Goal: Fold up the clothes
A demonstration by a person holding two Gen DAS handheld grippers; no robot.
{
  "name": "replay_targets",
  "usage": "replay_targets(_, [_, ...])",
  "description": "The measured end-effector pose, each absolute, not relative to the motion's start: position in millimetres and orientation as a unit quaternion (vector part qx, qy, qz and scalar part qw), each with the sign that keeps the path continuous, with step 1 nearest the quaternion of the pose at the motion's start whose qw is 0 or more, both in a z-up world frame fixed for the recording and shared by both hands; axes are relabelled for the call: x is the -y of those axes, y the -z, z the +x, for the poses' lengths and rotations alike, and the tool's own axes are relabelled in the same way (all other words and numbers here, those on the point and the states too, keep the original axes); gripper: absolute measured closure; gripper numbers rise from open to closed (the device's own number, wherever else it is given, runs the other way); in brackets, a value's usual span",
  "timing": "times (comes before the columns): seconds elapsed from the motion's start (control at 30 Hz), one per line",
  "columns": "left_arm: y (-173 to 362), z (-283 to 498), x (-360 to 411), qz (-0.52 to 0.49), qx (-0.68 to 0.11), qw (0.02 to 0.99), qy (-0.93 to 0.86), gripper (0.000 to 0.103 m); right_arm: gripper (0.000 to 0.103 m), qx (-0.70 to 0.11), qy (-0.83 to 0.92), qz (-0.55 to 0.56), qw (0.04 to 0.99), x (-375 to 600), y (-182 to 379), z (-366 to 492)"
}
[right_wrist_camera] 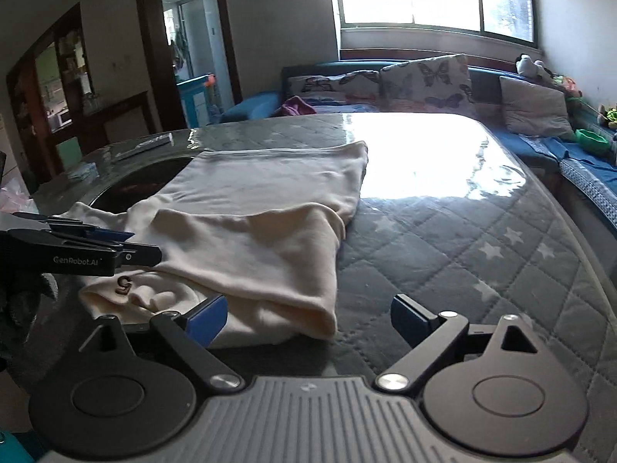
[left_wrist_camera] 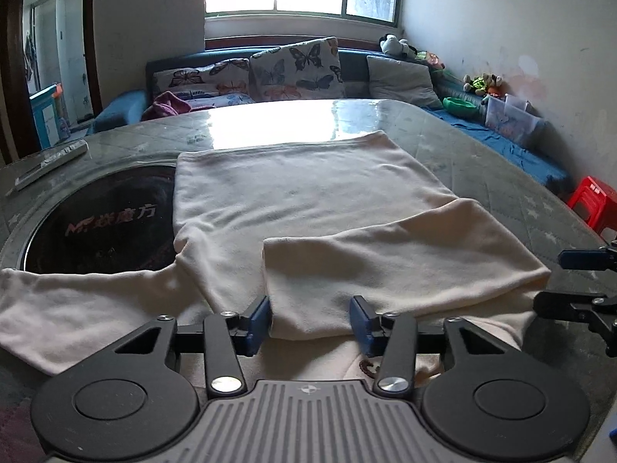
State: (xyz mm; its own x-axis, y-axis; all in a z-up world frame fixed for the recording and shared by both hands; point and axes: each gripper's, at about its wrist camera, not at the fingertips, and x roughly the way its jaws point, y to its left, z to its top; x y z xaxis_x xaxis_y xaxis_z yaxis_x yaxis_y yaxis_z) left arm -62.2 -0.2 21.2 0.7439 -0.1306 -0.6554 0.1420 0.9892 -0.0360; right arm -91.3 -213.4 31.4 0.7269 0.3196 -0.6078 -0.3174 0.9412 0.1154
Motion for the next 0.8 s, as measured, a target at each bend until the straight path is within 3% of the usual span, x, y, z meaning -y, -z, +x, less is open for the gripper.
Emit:
replay_targets(0.07, [-22.3,-61.0,-0.5,0.008,-0.350,0.934,0.067,0.068,0.003,-0.323,-0.168,-0.004,0.931,212.1,-30.4,-91.9])
replay_targets(0.13, [-24.4,-59.3,-2.9,0.005,-0.350,0.935,0.060,0.091,0.002,-0.319,-0.165,-0.013,0.933,209.4,-29.8,-92.6])
replay_targets(0.27, [-33.9,-56.1,-6.7,0.001,-0.348,0.936,0.059,0.100,0.000,-0.309,-0.162,-0.031,0.937,202.3,-28.3,-94.7])
replay_targets(0.8, [-164.9,-37.1,55.3,0.068,-0.233,0.954,0.179,0.101,0.000,-0.260,-0.140,-0.090,0.951,173.3,-23.0,-85.7])
